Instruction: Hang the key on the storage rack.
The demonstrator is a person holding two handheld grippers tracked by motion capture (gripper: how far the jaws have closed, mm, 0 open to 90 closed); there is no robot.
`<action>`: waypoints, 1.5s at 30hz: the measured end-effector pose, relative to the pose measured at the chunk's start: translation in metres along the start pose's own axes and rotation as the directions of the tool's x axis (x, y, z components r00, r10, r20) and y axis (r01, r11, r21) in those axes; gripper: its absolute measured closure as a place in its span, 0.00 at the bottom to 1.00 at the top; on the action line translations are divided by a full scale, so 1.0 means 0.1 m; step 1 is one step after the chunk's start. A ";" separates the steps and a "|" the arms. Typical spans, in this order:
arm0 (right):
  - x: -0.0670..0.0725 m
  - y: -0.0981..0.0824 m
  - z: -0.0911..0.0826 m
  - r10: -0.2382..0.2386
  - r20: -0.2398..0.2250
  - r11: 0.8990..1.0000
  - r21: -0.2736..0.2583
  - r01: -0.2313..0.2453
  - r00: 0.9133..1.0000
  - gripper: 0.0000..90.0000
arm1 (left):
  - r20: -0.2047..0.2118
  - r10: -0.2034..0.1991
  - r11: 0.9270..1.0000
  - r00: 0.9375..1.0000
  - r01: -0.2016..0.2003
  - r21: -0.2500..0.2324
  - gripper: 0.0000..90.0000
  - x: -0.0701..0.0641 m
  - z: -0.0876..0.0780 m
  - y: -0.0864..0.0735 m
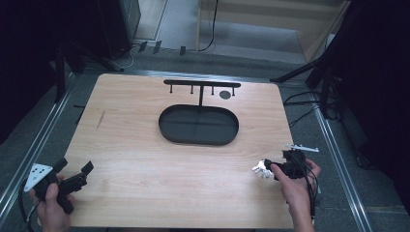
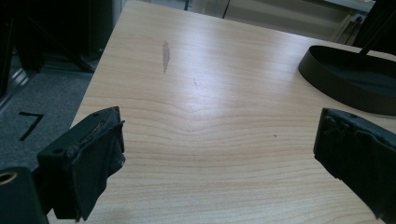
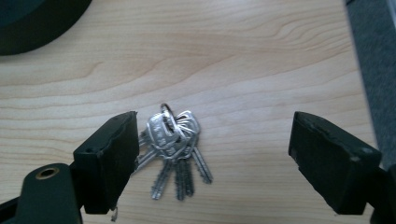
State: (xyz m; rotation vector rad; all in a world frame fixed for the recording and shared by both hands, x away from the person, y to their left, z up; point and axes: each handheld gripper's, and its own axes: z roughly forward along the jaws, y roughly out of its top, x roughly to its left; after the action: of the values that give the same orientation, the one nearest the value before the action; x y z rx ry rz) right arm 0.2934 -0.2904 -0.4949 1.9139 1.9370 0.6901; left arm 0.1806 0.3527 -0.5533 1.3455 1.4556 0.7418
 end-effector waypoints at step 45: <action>0.11 0.17 0.17 -0.152 -0.013 0.921 0.361 0.146 0.988 0.96 | 0.012 0.000 1.000 1.000 0.000 0.016 0.02 0.01 0.01 0.01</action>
State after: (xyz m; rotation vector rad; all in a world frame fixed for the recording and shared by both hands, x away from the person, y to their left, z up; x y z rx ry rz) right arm 0.3167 -0.2775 -0.4987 1.9314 2.2998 0.2865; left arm 0.1821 0.3531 -0.5533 1.3598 1.4553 0.7219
